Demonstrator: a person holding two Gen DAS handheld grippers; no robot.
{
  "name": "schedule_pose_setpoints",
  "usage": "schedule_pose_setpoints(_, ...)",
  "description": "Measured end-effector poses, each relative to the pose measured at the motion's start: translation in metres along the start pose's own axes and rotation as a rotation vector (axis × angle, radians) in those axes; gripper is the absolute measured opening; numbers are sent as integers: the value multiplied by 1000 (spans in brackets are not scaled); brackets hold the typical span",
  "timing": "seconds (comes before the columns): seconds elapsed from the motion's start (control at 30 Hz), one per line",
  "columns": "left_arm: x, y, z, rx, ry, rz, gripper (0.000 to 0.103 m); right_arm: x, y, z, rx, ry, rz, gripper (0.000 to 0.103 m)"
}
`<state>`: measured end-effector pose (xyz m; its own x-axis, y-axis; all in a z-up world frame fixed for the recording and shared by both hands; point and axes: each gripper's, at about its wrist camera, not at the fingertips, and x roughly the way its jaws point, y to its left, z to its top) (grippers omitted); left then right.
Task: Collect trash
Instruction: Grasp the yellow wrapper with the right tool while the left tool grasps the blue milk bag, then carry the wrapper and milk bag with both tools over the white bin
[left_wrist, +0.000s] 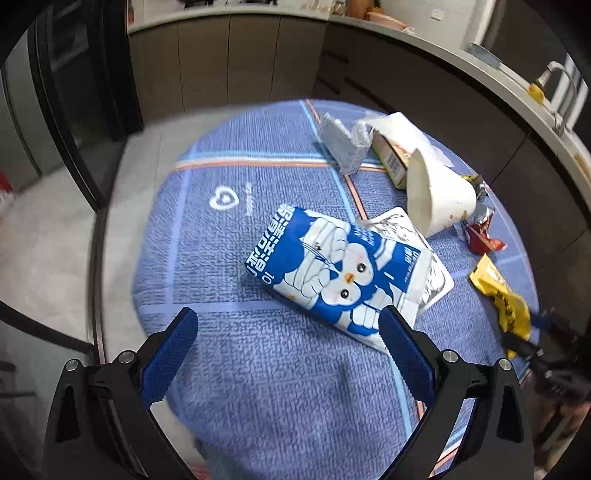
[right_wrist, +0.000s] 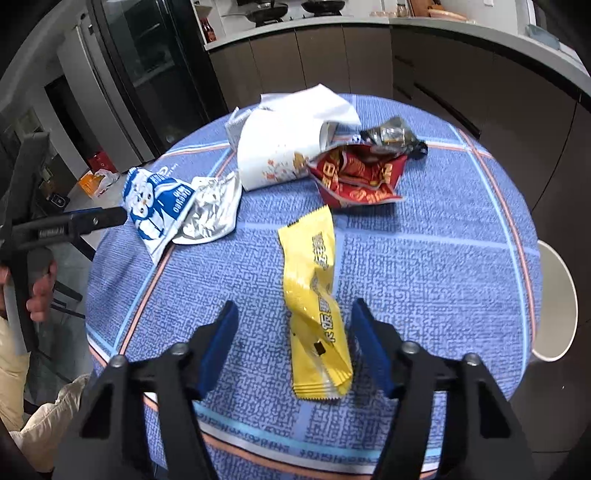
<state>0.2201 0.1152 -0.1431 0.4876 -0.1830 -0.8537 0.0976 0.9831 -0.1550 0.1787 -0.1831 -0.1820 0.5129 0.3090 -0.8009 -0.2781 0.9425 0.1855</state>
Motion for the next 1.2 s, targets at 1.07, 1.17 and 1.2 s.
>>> schedule_pose_setpoints(1.07, -49, -49, 38, 10, -158, -113, 2, -35, 10, -13, 12, -127, 69, 10)
schedule_pose_setpoints(1.17, -64, -70, 44, 59, -185, -145, 2, -52, 2, -10, 36, -169, 82, 10)
schedule_pose_setpoints(1.2, -67, -77, 46, 70, -190, -155, 2, -57, -1, -9, 44, -183, 84, 10)
